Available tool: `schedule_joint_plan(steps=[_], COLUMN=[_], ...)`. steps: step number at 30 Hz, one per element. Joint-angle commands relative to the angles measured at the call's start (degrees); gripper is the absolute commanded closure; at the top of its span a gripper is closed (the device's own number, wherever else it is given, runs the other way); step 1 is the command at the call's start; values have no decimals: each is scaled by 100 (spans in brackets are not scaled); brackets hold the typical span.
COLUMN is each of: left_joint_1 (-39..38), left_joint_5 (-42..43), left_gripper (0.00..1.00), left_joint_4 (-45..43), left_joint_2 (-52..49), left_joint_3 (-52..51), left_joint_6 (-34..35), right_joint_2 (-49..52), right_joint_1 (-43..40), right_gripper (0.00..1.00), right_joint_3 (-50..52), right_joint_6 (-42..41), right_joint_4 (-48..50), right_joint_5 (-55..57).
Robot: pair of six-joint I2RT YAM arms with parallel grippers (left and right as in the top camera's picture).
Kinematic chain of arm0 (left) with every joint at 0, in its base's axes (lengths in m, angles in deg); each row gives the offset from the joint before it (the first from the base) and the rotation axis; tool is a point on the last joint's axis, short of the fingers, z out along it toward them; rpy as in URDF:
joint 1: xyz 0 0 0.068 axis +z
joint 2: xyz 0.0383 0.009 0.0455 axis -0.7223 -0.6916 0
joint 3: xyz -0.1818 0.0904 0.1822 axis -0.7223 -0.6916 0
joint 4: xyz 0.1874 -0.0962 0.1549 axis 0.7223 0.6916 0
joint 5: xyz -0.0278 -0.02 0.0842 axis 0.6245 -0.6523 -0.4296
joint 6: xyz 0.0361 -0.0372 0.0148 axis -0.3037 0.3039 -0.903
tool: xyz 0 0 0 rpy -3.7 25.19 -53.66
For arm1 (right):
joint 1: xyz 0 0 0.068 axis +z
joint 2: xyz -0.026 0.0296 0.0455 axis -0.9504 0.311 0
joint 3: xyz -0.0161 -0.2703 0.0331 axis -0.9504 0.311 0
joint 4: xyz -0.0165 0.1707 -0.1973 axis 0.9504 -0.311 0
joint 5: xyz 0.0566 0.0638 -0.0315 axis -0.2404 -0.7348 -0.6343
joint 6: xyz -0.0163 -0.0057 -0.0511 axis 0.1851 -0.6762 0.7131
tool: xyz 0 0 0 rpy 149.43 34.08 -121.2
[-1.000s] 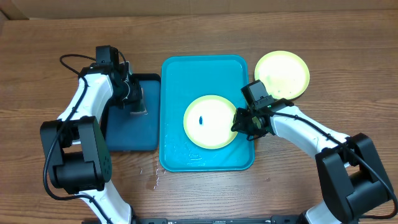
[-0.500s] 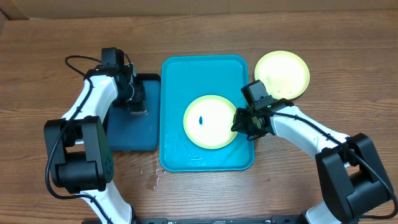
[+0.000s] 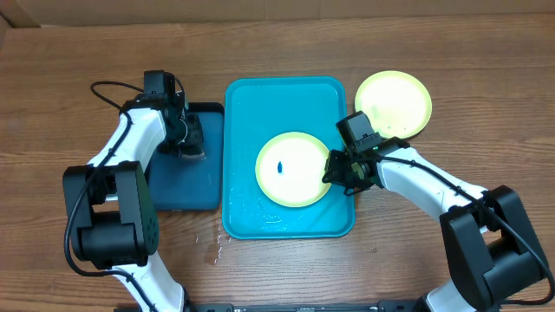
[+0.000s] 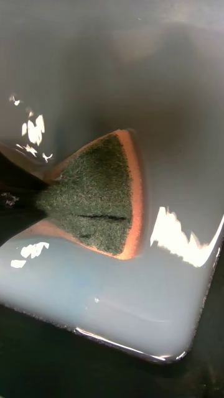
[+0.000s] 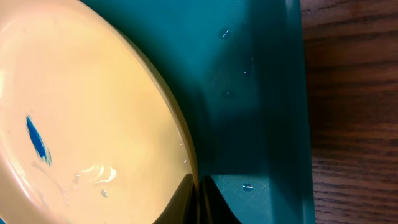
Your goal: Clean dirty plates on tray and stack at the side
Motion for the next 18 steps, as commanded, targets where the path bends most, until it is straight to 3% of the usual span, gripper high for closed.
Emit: schedule_joint_plan(steps=[1,6,18], left_joint_1=[11,232,229], left_joint_5=[-59,-35,-13], left_gripper=[96,96,96], left_joint_4=[68,643,1082], left_joint_2=[-31,275,1233], left_joint_3=[9,258,245], left_joint_6=[-101,-350,-1091], right_joint_2=[7,7,7], right_joint_1=[0,0,2], right_gripper=[96,96,96], right_joint_3=[44,44,44], right_joint_6=[-4,-4,-4], right_joint_4=[35,37,35], right_joint_5=[0,-247,-675])
